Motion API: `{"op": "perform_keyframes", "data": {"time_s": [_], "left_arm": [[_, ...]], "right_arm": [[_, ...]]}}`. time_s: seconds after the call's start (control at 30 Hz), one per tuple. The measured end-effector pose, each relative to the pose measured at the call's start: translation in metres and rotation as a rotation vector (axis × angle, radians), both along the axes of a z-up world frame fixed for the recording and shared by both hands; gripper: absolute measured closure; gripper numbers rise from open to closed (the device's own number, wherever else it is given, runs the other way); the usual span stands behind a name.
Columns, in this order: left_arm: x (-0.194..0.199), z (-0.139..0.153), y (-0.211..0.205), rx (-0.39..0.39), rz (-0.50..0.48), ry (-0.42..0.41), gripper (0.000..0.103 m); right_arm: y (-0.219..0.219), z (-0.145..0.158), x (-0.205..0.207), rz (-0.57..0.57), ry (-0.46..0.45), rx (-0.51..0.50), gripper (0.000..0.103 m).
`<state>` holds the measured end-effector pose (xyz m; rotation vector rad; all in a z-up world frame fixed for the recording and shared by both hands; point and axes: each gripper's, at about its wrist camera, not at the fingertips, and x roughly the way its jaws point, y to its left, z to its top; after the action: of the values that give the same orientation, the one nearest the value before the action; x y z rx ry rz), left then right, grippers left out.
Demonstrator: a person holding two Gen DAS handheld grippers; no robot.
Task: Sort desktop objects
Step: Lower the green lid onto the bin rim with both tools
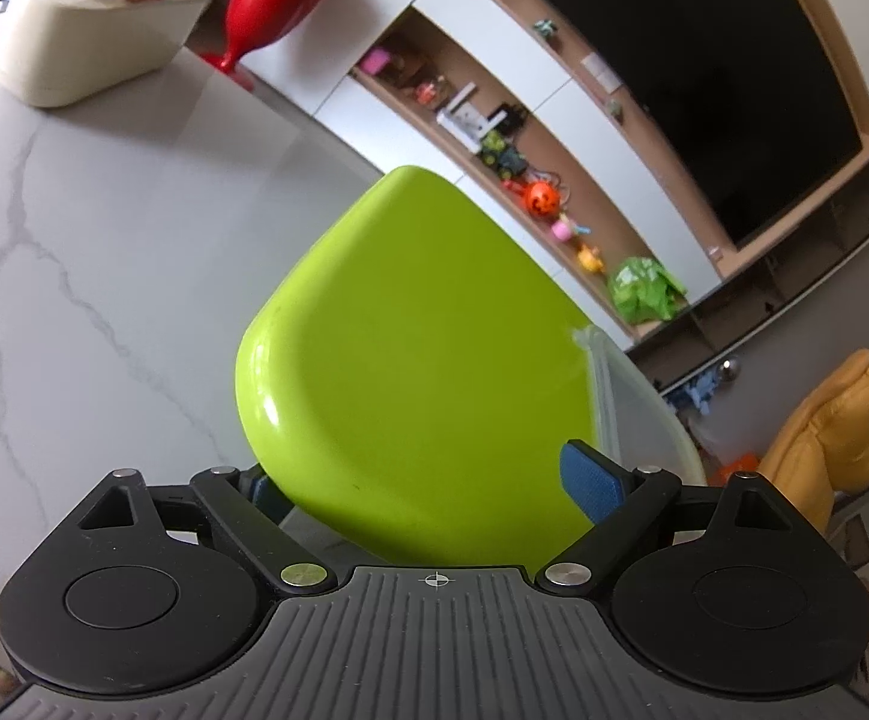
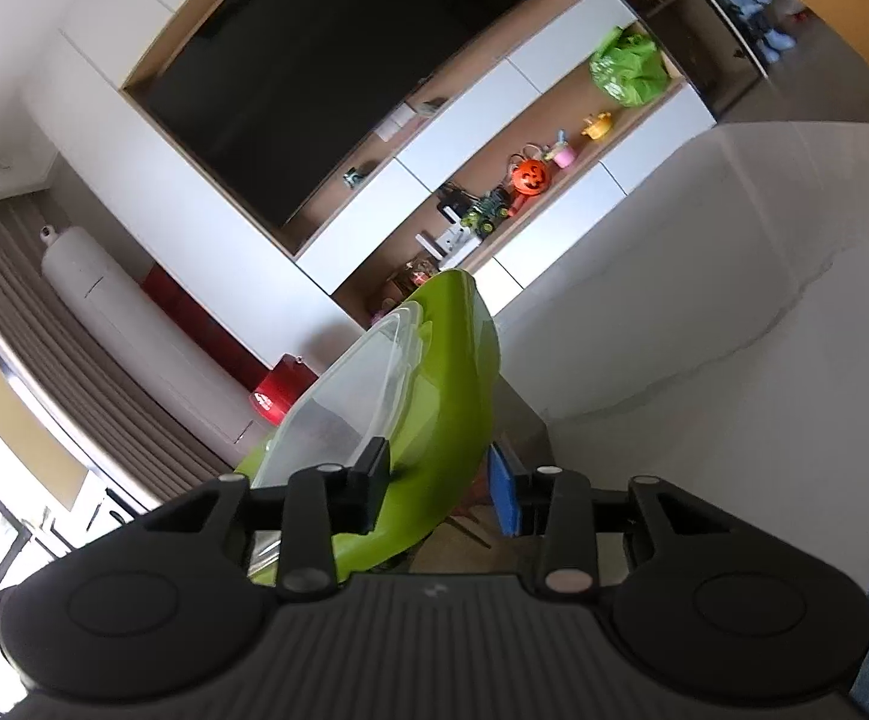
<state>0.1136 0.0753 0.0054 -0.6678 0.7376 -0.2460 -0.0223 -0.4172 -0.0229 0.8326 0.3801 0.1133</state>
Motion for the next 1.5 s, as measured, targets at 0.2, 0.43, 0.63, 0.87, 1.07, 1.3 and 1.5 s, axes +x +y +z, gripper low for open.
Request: {"op": "perform_keyframes", "data": {"time_s": [0.2, 0.43, 0.63, 0.87, 1.07, 1.3, 1.5], "left_arm": [[-0.032, -0.014, 0.003, 0.016, -0.081, 0.003, 0.009], [-0.041, -0.014, 0.002, 0.015, -0.157, 0.012, 0.009], [-0.037, -0.024, -0.017, 0.177, -0.234, 0.082, 0.009], [-0.013, -0.040, -0.028, 0.253, -0.112, 0.121, 0.009], [0.013, -0.039, -0.040, 0.293, -0.109, 0.085, 0.009], [0.044, -0.039, -0.039, 0.267, -0.077, 0.114, 0.009], [0.055, -0.045, -0.048, 0.255, -0.054, 0.159, 0.009]], "right_arm": [[0.020, -0.001, -0.017, 0.156, -0.024, -0.136, 0.054], [0.037, -0.027, 0.013, 0.190, 0.164, -0.116, 0.054], [0.031, -0.028, 0.031, 0.150, 0.182, -0.088, 0.052], [0.032, -0.027, 0.035, 0.142, 0.170, -0.102, 0.051], [0.026, -0.024, 0.058, 0.095, 0.176, -0.105, 0.051], [0.030, -0.026, 0.087, 0.097, 0.184, -0.112, 0.046], [0.030, -0.028, 0.111, 0.039, 0.184, -0.102, 0.045]]}}
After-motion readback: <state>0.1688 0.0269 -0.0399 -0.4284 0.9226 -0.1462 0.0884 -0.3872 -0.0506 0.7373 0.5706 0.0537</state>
